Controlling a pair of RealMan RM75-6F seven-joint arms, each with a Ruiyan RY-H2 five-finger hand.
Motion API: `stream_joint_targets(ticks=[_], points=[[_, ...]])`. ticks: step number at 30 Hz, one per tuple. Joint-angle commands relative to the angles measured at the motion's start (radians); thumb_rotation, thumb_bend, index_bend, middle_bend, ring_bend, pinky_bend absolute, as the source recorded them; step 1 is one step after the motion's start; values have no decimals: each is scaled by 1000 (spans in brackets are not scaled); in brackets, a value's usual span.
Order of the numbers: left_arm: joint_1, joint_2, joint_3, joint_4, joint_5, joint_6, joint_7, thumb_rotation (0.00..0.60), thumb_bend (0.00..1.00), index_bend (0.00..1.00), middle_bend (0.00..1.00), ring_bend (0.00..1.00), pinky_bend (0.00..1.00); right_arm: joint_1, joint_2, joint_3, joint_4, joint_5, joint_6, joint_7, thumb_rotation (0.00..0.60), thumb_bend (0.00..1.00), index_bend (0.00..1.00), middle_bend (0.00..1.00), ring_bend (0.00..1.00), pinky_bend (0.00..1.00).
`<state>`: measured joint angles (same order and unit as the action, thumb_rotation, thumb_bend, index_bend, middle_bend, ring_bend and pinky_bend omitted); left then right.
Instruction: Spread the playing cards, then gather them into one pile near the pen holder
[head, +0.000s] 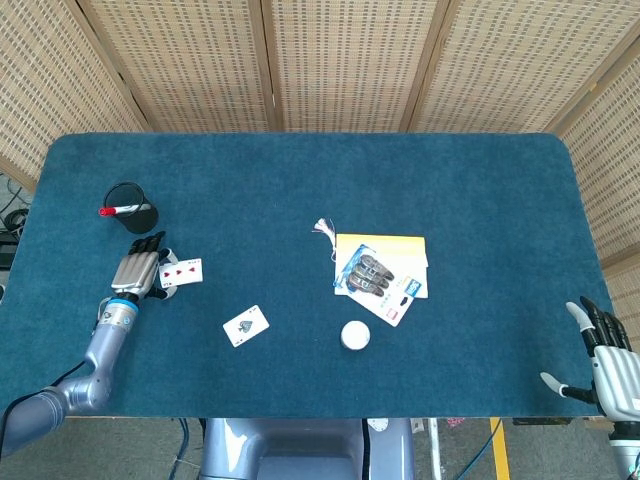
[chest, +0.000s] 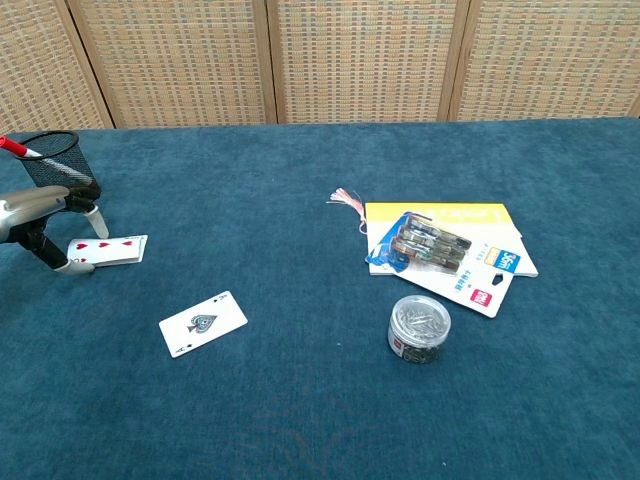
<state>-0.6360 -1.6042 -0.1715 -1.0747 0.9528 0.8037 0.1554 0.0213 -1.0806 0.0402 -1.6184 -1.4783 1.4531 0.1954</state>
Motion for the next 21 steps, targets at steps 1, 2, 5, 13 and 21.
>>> stream_joint_targets(ticks=[1, 2, 5, 13, 21], points=[[0, 1, -1, -1, 1, 0, 0, 600, 272, 276, 0, 0, 0, 0, 0, 0, 0, 0, 0, 0, 600, 158, 60, 0, 0, 0], [1, 2, -2, -4, 2, -1, -2, 600, 272, 254, 0, 0, 0, 0, 0, 0, 0, 0, 0, 0, 600, 158, 60, 0, 0, 0], [1, 6, -3, -8, 3, 4, 8, 600, 271, 217, 0, 0, 0, 0, 0, 0, -1, 0, 0, -1, 600, 156, 60, 0, 0, 0], [7, 19, -11, -35, 17, 11, -12, 600, 270, 113, 0, 0, 0, 0, 0, 0, -1, 1, -1, 1, 600, 156, 60, 0, 0, 0], [29, 118, 4, -291, 138, 81, -46, 600, 267, 111, 0, 0, 0, 0, 1, 0, -2, 0, -1, 0, 600, 156, 60, 0, 0, 0]])
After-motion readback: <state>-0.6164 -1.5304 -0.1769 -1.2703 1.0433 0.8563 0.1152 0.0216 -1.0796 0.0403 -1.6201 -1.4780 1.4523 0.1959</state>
